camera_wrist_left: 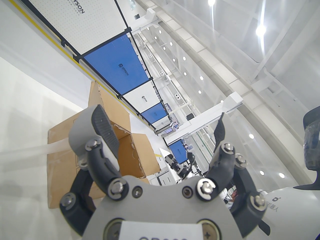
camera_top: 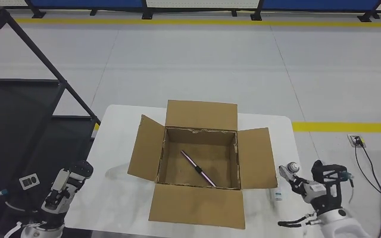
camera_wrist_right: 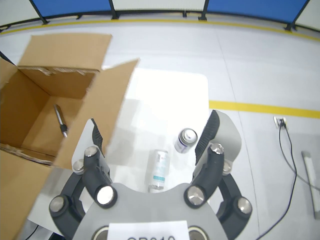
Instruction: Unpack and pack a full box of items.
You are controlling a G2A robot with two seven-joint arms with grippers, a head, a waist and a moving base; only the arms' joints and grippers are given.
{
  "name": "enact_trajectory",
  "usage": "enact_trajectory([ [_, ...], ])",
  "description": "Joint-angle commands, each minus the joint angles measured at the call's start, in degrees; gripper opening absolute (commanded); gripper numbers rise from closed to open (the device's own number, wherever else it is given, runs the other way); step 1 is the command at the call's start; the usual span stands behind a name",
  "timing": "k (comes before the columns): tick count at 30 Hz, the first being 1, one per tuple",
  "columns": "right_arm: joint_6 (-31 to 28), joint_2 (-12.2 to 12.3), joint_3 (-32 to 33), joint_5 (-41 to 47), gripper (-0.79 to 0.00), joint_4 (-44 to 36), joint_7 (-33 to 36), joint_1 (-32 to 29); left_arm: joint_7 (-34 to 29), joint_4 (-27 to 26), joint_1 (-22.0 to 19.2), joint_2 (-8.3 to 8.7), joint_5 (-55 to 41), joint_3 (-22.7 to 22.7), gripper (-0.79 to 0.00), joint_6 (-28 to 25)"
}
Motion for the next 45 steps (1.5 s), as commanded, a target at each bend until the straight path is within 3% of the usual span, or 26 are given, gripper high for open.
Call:
enact_trajectory([
  [1,-1.62,0.10,-4.05,-3.58,0.000,-2.17,1.89,3.27,0.00,0.00,0.00,0.00,0.00,0.00,0.000,0.00],
  [4,-5.28,0.13,-11.98,-6.17,0.000,0.33,8.93,13.43,0.47,-0.08,0.02,0.01,-0.07,-0.14,0.000,0.60],
  [8,-8.61,-1.01,-25.36,-4.48,0.000,12.60,20.36,32.87,2.33,0.49,0.54,0.04,-2.13,-2.16,0.000,0.34],
  [13,-7.83,-4.77,-41.88,2.02,0.000,34.82,27.92,53.67,3.75,1.76,0.80,0.13,-5.22,-4.99,0.000,0.35],
  [18,-8.92,-9.62,-54.03,10.71,0.000,56.09,30.70,66.10,3.68,2.93,0.75,0.27,-7.14,-6.85,0.000,0.68],
  [27,-8.05,-16.46,-63.92,17.54,0.000,77.88,29.46,73.27,3.57,3.23,0.61,0.30,-7.40,-7.12,0.000,0.74],
  [28,-8.02,-16.96,-64.33,17.90,-0.055,79.15,29.09,73.59,3.57,3.23,0.61,0.30,-7.40,-7.12,0.000,0.74],
  [30,-7.99,-17.80,-64.95,18.40,-0.243,80.97,28.58,74.08,3.57,3.23,0.61,0.30,-7.40,-7.12,0.000,0.74],
  [31,-7.82,-18.14,-65.23,18.44,-0.286,81.63,28.49,74.20,3.57,3.23,0.61,0.30,-7.40,-7.12,0.000,0.74],
  [32,-7.51,-18.45,-65.58,18.16,-0.409,82.09,28.62,74.35,3.57,3.23,0.61,0.30,-7.40,-7.12,0.000,0.74],
  [45,-4.36,-20.13,-66.05,16.34,-0.434,83.93,32.55,74.33,3.57,3.23,0.61,0.30,-7.40,-7.12,0.000,0.74],
])
